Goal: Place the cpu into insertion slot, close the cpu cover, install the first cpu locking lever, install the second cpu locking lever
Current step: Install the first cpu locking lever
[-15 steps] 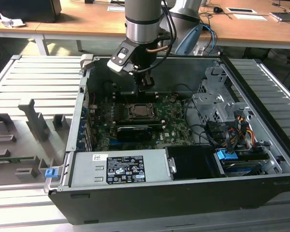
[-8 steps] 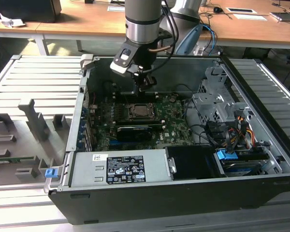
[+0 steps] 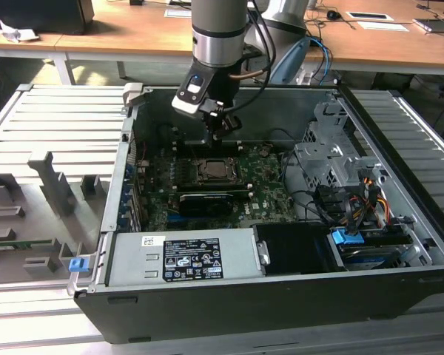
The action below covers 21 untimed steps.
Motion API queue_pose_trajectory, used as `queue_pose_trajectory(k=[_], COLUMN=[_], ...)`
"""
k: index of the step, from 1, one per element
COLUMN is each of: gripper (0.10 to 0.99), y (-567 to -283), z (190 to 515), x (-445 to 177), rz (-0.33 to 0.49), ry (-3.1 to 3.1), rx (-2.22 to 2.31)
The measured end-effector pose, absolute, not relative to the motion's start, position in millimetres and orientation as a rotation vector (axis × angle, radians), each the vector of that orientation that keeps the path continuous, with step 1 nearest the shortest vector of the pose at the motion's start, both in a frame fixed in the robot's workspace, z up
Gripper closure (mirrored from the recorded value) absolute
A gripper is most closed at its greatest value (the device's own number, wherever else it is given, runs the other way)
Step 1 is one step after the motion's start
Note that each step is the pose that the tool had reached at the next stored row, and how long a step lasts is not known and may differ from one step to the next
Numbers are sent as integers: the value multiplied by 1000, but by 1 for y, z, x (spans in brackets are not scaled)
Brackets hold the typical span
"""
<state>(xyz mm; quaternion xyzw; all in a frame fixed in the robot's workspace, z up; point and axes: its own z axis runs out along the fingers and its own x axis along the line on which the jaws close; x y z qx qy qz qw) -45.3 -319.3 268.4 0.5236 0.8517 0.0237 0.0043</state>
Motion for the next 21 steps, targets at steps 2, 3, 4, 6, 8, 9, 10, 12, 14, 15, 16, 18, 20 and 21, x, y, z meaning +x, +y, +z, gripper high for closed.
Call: queue_pose_trajectory(k=[2, 3, 4, 6, 8, 9, 10, 12, 14, 15, 16, 18, 20, 21], gripper=[980, 980, 980, 980, 980, 980, 980, 980, 980, 980, 980, 980, 980, 980], y=[-319, -319, -319, -319, -319, -319, -319, -319, -319, -319, -319, -319, -319, -319], z=[268, 268, 268, 268, 268, 268, 268, 268, 268, 268, 268, 268, 268, 268], x=[-45, -45, -45, -45, -45, -45, -45, -45, -45, -45, -45, -45, -45, -45], rz=[75, 75, 75, 75, 75, 75, 75, 75, 75, 75, 75, 75, 75, 75], ry=[2683, 2687, 2696, 2719, 2733, 2738, 2745, 2759, 2773, 2779, 2785, 2803, 2819, 2826], rx=[1618, 1610, 1597, 1558, 1534, 1525, 1514, 1488, 1463, 1452, 1441, 1406, 1375, 1361])
